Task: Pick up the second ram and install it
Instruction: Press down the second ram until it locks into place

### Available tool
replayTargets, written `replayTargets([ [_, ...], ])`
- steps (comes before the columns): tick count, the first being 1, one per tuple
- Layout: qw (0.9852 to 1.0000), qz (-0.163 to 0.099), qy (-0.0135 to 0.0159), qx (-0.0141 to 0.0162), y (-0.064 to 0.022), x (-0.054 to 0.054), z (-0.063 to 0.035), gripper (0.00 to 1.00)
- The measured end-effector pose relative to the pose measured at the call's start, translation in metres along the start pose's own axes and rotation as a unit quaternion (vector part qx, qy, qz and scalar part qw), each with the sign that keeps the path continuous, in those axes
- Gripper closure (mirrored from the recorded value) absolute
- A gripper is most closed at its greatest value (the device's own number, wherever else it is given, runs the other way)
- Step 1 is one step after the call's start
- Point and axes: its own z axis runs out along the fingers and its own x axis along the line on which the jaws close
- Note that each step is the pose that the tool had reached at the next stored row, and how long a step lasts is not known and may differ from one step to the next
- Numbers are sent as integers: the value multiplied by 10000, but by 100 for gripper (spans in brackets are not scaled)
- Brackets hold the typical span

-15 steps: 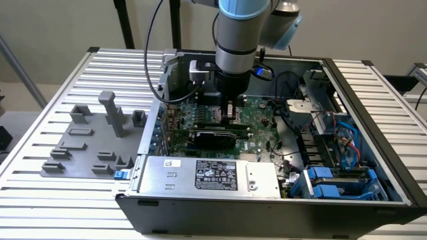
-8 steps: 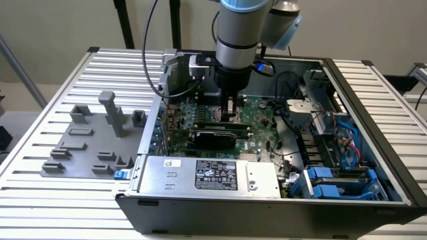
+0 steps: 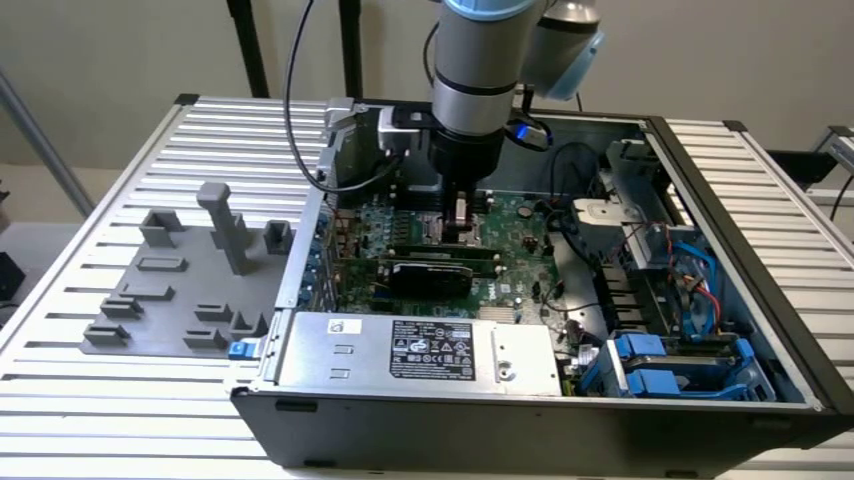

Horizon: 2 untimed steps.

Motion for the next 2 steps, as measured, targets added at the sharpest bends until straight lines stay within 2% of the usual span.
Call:
replayTargets([
  [2,10000,1,0,0,0,0,0,89],
])
